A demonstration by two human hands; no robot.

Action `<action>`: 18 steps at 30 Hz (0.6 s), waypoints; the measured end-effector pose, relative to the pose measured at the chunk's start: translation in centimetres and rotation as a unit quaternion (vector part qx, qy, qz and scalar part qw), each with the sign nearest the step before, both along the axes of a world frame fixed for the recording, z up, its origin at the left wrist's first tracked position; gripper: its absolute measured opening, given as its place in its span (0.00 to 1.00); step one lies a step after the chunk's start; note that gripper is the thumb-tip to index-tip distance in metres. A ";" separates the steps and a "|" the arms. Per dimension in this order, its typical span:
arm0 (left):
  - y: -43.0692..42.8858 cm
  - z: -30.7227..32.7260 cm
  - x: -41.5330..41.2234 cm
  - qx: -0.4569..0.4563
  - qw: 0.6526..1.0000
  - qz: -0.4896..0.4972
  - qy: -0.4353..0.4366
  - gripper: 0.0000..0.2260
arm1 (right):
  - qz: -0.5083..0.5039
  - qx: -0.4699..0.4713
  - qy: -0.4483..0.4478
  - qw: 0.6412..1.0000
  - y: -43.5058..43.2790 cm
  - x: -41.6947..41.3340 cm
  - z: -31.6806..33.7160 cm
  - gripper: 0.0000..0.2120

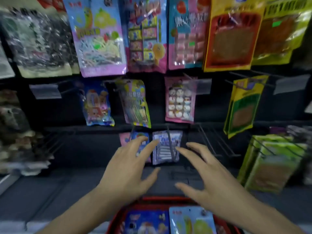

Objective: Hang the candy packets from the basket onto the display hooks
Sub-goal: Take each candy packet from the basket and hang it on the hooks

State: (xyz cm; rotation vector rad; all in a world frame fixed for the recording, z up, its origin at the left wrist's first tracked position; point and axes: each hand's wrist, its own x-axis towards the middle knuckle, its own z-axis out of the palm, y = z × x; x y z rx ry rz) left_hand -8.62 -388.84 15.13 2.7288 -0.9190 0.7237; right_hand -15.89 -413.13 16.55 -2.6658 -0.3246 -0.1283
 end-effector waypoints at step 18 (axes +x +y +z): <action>-5.1 -25.5 -1.7 0.140 0.963 -0.031 0.229 0.31 | -0.121 -0.056 0.261 0.956 -8.4 -1.2 -25.5 0.46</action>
